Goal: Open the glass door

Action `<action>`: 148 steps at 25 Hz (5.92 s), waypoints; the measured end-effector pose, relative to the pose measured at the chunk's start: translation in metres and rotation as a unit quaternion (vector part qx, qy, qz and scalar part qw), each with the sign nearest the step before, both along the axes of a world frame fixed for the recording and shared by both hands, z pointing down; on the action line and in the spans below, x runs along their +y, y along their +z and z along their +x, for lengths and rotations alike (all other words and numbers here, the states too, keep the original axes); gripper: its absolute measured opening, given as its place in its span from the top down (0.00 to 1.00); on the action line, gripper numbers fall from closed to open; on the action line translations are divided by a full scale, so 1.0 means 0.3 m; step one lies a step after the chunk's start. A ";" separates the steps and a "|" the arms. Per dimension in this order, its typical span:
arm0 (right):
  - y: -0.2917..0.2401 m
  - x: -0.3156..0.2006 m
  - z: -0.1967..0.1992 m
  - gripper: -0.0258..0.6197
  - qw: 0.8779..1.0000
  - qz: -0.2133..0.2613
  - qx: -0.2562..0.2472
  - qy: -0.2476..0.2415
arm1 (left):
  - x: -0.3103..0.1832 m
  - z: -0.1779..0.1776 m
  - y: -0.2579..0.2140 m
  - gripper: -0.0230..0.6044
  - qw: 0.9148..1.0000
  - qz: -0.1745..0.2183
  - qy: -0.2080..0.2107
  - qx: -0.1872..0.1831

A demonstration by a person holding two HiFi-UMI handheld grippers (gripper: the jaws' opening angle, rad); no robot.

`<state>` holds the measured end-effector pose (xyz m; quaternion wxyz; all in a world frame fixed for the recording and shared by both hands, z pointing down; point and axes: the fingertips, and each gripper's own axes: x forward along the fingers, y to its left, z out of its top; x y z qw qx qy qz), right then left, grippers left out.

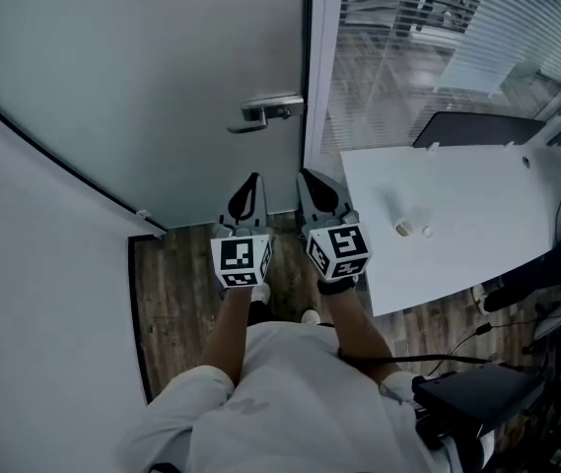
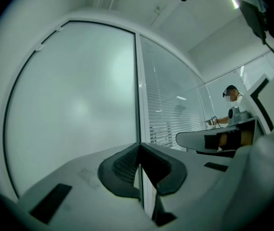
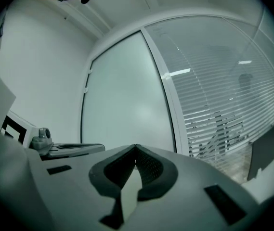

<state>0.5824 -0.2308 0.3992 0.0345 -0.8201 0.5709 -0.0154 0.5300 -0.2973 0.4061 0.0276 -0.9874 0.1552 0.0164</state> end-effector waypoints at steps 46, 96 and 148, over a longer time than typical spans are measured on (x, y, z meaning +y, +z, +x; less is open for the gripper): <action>0.179 -0.221 0.349 0.96 0.986 -0.066 -0.044 0.146 | -0.581 0.599 0.665 0.81 0.783 0.353 0.226 -0.460; 0.183 -0.100 0.292 0.96 0.988 -0.072 -0.035 0.133 | -0.595 0.640 0.690 0.87 0.842 0.357 0.137 -0.381; 0.104 0.265 0.083 0.96 0.994 -0.047 -0.018 0.098 | -0.322 0.263 0.675 0.86 0.781 0.433 0.088 -0.442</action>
